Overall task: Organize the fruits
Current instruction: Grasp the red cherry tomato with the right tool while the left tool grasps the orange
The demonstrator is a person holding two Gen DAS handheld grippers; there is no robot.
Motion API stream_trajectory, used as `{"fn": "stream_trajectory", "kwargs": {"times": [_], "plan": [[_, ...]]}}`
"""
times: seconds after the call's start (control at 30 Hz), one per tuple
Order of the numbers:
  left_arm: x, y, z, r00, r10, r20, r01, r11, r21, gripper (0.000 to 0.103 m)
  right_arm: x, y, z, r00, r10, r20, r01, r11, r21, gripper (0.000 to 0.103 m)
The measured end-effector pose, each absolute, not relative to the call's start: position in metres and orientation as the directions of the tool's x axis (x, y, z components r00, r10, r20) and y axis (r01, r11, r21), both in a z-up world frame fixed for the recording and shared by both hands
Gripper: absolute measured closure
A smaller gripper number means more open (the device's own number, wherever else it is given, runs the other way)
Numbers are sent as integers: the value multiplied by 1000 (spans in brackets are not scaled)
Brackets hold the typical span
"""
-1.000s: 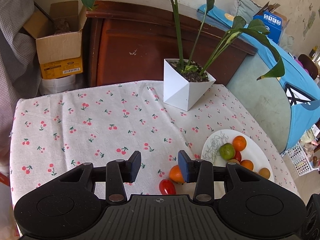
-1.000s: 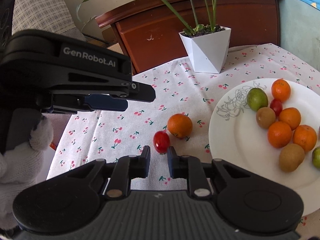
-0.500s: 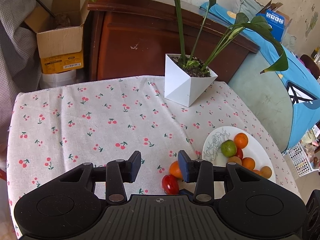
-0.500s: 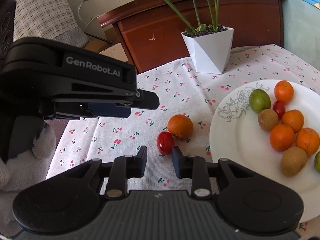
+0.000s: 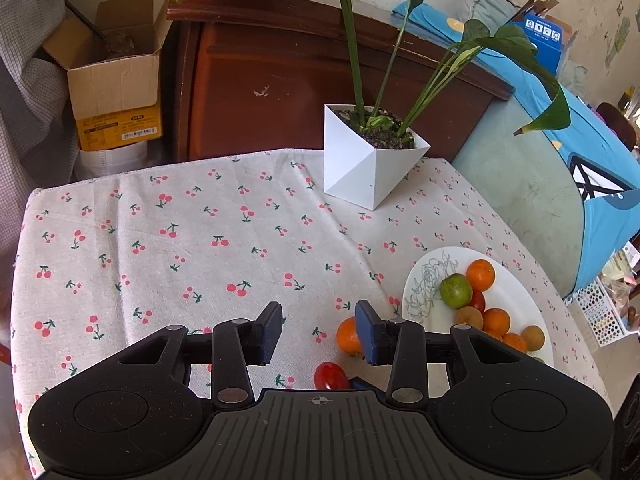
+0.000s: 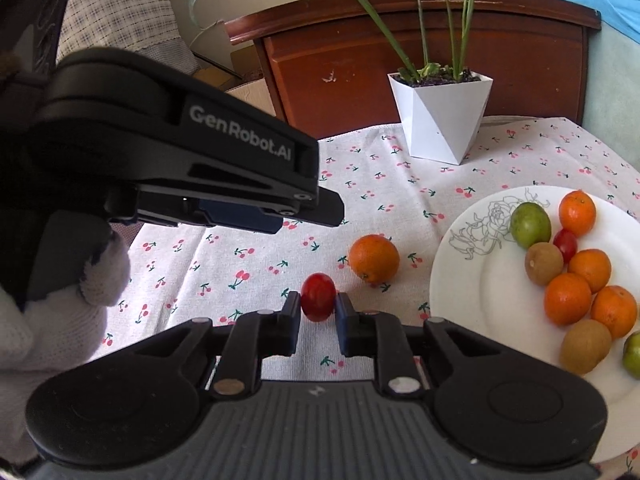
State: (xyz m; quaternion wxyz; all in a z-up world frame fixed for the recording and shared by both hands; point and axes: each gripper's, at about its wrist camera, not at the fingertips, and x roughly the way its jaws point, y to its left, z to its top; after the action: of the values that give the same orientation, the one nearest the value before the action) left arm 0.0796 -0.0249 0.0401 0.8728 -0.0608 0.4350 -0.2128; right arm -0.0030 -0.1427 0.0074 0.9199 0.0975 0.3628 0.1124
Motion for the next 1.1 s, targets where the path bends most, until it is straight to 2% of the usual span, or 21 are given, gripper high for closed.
{"fn": "stream_trajectory", "kwargs": {"times": [0.47, 0.93, 1.0, 1.1], "plan": [[69, -49, 19, 491, -437, -754, 379, 886, -267, 65, -55, -174, 20, 707, 246, -663, -77, 959, 274, 85], [64, -80, 7, 538, -381, -752, 417, 896, -155, 67, -71, -201, 30, 740, 218, -637, -25, 954, 298, 85], [64, -82, 6, 545, -379, -748, 419, 896, -149, 74, -72, -204, 32, 747, 214, -629, -19, 953, 302, 85], [62, -83, 7, 552, -382, -741, 421, 895, -148, 75, -71, -209, 34, 758, 209, -618, -8, 950, 312, 85]]}}
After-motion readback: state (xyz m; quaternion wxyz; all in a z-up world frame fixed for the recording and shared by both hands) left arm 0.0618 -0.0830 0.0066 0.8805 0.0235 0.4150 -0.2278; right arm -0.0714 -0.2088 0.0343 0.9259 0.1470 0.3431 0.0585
